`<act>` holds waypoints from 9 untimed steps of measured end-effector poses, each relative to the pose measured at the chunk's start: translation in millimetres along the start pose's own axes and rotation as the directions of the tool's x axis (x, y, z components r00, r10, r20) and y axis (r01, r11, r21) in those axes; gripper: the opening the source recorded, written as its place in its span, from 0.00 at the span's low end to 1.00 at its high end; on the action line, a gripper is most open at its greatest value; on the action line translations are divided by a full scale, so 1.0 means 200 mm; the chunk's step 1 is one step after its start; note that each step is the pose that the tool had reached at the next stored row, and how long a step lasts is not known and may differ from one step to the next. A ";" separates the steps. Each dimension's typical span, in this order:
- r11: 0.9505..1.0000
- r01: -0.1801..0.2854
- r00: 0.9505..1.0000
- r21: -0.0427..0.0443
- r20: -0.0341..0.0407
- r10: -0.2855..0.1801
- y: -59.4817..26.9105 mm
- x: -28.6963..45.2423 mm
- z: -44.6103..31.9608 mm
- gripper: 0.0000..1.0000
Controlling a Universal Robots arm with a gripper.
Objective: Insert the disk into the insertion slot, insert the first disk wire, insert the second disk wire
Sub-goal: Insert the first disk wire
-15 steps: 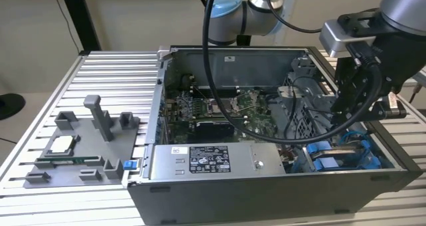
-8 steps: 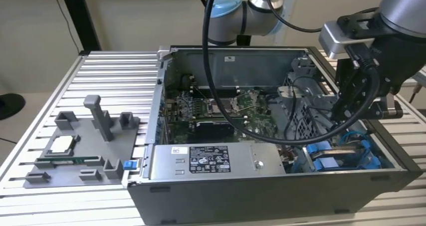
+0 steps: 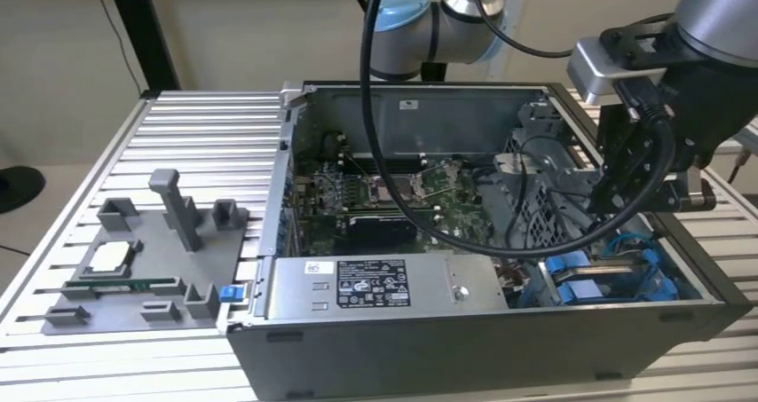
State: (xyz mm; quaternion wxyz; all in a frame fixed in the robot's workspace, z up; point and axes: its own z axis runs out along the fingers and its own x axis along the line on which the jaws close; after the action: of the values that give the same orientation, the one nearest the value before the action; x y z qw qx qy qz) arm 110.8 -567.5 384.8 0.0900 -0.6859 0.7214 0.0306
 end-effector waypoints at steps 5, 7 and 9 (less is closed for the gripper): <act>1.000 0.000 1.000 0.000 0.000 0.000 -0.006 0.008 0.008 0.00; 1.000 0.002 1.000 0.000 0.000 -0.002 -0.014 0.014 0.013 0.00; 1.000 0.005 1.000 -0.001 0.000 -0.005 -0.030 0.025 0.019 0.00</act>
State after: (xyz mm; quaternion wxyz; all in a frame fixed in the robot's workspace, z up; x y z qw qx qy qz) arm 116.9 -572.1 380.7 0.0899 -0.6877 0.7198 0.0308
